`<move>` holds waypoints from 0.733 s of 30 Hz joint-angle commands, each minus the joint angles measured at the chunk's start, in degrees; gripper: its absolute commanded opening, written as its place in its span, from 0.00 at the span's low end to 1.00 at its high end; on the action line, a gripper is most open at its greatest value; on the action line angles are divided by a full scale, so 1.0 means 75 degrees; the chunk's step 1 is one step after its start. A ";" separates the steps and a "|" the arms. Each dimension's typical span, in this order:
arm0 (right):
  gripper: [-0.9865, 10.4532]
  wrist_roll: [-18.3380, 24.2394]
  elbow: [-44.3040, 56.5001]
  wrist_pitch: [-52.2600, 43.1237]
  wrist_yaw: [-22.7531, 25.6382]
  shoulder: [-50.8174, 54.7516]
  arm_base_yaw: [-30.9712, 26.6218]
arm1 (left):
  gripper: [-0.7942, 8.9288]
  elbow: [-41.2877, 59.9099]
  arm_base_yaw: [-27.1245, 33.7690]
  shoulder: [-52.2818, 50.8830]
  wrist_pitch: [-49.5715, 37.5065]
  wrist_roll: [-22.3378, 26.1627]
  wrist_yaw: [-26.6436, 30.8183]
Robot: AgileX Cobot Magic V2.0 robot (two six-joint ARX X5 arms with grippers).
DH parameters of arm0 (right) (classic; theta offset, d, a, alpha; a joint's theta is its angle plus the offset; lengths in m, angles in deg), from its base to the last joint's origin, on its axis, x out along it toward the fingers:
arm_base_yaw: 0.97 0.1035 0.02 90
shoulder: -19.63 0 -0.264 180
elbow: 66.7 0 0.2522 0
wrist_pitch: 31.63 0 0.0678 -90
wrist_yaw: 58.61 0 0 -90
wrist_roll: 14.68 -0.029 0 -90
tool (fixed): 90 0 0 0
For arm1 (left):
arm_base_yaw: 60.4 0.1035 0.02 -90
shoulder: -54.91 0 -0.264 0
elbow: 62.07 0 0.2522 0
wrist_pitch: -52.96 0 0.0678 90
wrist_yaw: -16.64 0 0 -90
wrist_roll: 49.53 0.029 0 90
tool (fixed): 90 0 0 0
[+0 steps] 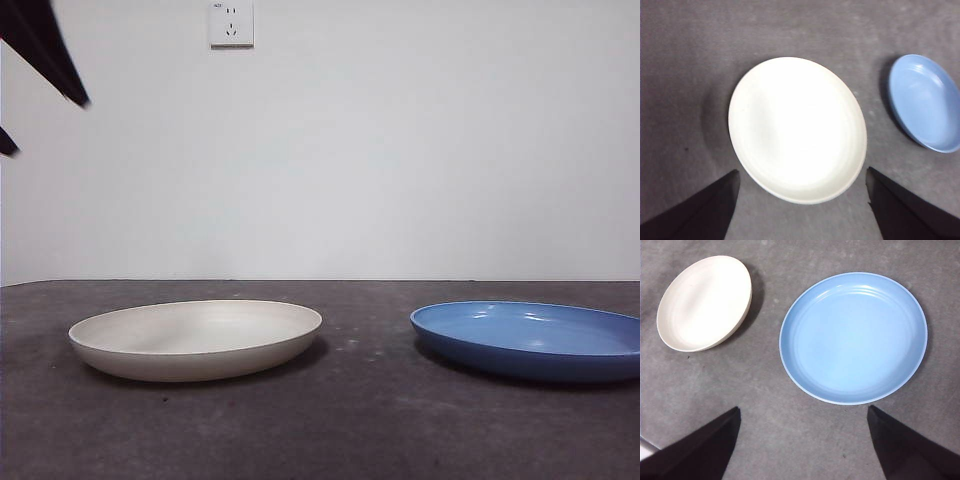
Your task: Pick up the white plate, put it on the blue plate, put it on desk
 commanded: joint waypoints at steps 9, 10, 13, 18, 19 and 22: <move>0.44 -0.0061 -0.0143 -0.0029 -0.0023 -0.0035 0.0029 | 0.50 -0.0909 -0.0134 0.2821 -0.0676 -0.0009 0.0676; 0.44 -0.0061 -0.0143 -0.0029 -0.0023 -0.0035 0.0029 | 0.50 -0.0933 -0.0134 0.2993 -0.0749 -0.0012 0.0699; 0.44 -0.0061 -0.0143 -0.0029 -0.0023 -0.0035 0.0029 | 0.50 -0.0988 -0.0134 0.3483 -0.0871 0.0017 0.0895; 0.44 -0.0061 -0.0143 -0.0032 -0.0023 -0.0035 0.0029 | 0.50 -0.0988 -0.0134 0.4071 -0.1116 0.0017 0.0959; 0.44 -0.0061 -0.0143 -0.0032 -0.0023 -0.0035 0.0029 | 0.50 -0.0988 -0.0137 0.4159 -0.1169 0.0017 0.0968; 0.44 -0.0061 -0.0143 -0.0032 -0.0023 -0.0035 0.0029 | 0.49 -0.0988 -0.0178 0.4357 -0.1279 0.0017 0.0979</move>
